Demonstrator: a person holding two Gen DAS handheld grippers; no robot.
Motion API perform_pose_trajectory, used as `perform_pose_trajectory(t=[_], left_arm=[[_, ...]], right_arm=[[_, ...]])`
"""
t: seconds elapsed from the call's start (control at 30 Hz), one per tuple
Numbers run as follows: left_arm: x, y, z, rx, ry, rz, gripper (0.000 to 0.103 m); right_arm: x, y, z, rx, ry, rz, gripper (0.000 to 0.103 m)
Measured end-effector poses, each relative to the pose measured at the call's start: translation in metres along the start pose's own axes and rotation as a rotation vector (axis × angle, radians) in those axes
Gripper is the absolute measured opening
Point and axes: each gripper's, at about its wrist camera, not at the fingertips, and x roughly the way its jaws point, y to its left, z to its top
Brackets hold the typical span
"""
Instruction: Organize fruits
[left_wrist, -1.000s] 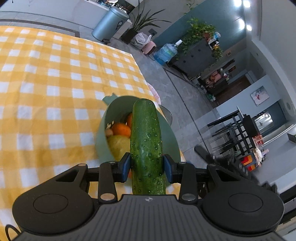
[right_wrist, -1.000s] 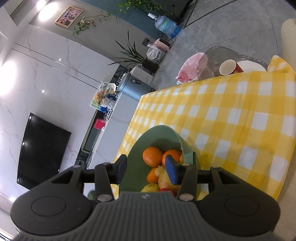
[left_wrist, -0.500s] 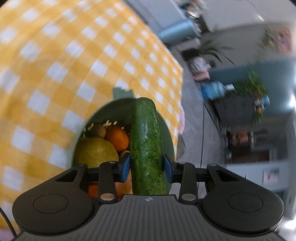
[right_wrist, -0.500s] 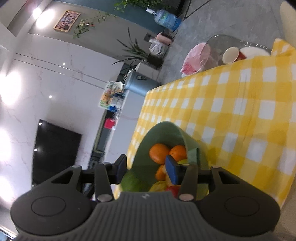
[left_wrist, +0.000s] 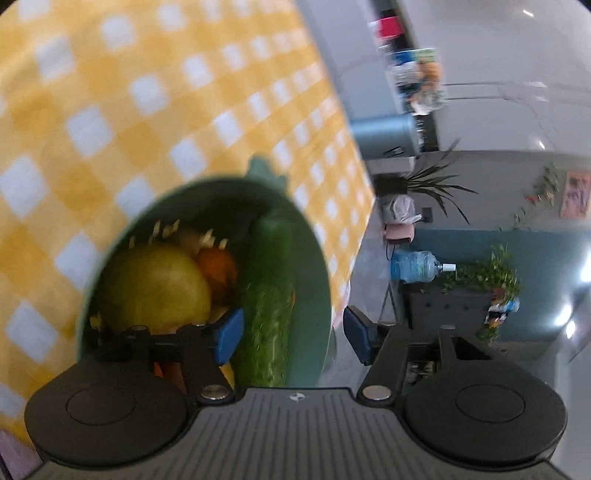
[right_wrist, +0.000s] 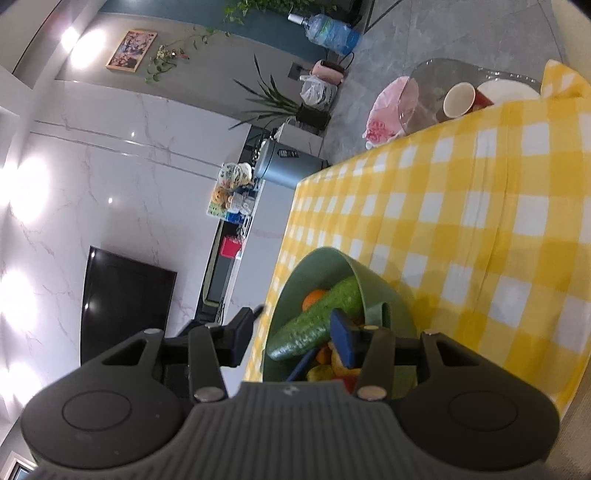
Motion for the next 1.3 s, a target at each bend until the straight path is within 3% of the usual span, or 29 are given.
perform_pose_trajectory(t=[0.13, 0.2, 0.33, 0.47, 0.63, 0.8, 0.93, 1.3], left_arm=[[-0.011, -0.004, 0.005, 0.021, 0.053, -0.026, 0.072], [-0.019, -0.010, 0.009, 0.114, 0.065, -0.013, 0.073], [-0.059, -0.025, 0.003, 0.371, -0.053, 0.033, 0.078], [-0.101, -0.039, -0.009, 0.573, -0.120, 0.075, 0.082], [-0.139, -0.050, -0.029, 0.847, -0.204, 0.142, 0.077], [-0.171, -0.043, -0.049, 0.973, -0.221, 0.162, 0.075], [-0.183, -0.028, -0.061, 1.058, -0.196, 0.196, 0.075], [-0.191, 0.004, -0.093, 1.144, -0.078, 0.210, 0.080]], right_arm=[[-0.005, -0.001, 0.001, 0.004, -0.024, -0.008, 0.045], [-0.005, 0.000, 0.002, -0.007, -0.025, -0.014, 0.046], [-0.006, 0.007, 0.000, -0.073, -0.042, -0.056, 0.052], [-0.006, 0.015, -0.001, -0.143, -0.051, -0.115, 0.057], [-0.003, 0.034, -0.012, -0.314, 0.014, -0.213, 0.063], [-0.003, 0.051, -0.038, -0.531, 0.157, -0.301, 0.063], [-0.012, 0.062, -0.057, -0.657, 0.249, -0.302, 0.065], [-0.047, 0.078, -0.108, -0.906, 0.304, -0.444, 0.066]])
